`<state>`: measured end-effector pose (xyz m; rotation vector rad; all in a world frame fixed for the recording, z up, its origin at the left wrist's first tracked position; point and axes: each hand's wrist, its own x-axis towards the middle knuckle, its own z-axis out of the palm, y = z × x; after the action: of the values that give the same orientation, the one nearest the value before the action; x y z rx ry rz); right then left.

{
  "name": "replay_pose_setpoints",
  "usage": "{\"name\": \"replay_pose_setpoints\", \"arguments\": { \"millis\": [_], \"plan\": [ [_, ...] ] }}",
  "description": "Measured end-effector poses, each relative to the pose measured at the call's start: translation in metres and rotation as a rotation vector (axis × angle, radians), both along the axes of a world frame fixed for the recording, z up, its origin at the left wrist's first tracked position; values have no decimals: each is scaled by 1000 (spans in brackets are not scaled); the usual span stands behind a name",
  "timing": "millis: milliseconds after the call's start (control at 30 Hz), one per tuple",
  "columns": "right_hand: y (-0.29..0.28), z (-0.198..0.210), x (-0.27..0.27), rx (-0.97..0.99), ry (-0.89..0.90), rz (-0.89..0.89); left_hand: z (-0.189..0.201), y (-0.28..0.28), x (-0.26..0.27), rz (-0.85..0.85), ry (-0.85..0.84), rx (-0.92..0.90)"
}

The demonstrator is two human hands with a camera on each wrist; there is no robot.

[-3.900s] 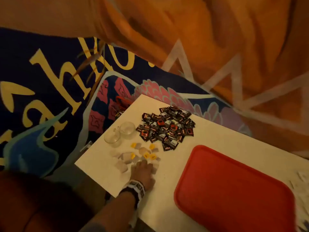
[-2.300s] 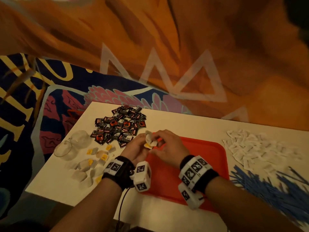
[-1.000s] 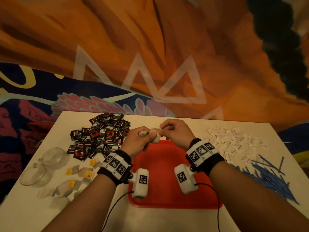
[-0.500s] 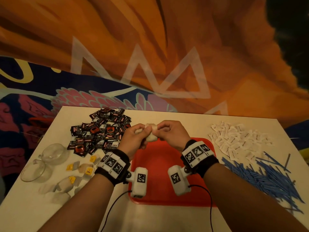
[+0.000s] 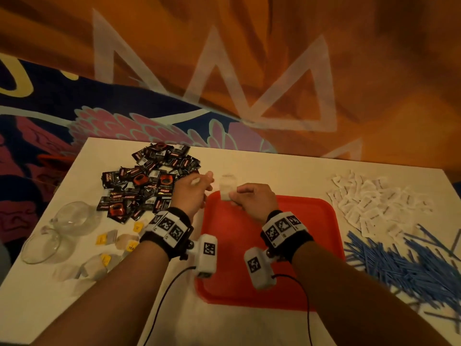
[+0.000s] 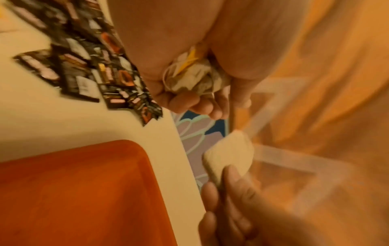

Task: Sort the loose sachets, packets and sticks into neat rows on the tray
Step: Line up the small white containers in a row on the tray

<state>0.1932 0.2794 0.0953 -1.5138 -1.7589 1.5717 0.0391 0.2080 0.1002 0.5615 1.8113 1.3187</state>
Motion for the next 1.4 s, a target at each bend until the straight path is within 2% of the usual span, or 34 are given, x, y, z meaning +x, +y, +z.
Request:
{"name": "replay_pose_setpoints", "arguments": {
  "millis": [100, 200, 333, 667, 800, 933, 1100, 1233, 1400],
  "plan": [
    [16, -35, -13, -23, -130, -16, -24, -8, -18, 91, -222, -122],
    [30, -60, -28, -49, -265, 8, -41, -19, -33, 103, -311, -177],
    [41, -82, -49, -79, -411, 72, -55, -31, -47, 116, -348, -207],
    [44, -102, -74, -65, -572, 111, -66, -43, -64, 124, -349, -204],
    [45, -109, -74, -115, -514, 48, -67, -44, -65, 131, -360, -201],
    [46, -107, -72, -106, -542, 58, -71, -46, -65, 123, -369, -208],
    [42, -103, -59, -81, -521, 76, -66, -41, -60, 134, -501, -220],
    [35, -87, -44, -42, -367, 91, -54, -34, -51, 89, -619, -207],
    [17, -46, -37, -3, -7, 168, -30, -18, -28, -49, -624, -212]
  ]
}}
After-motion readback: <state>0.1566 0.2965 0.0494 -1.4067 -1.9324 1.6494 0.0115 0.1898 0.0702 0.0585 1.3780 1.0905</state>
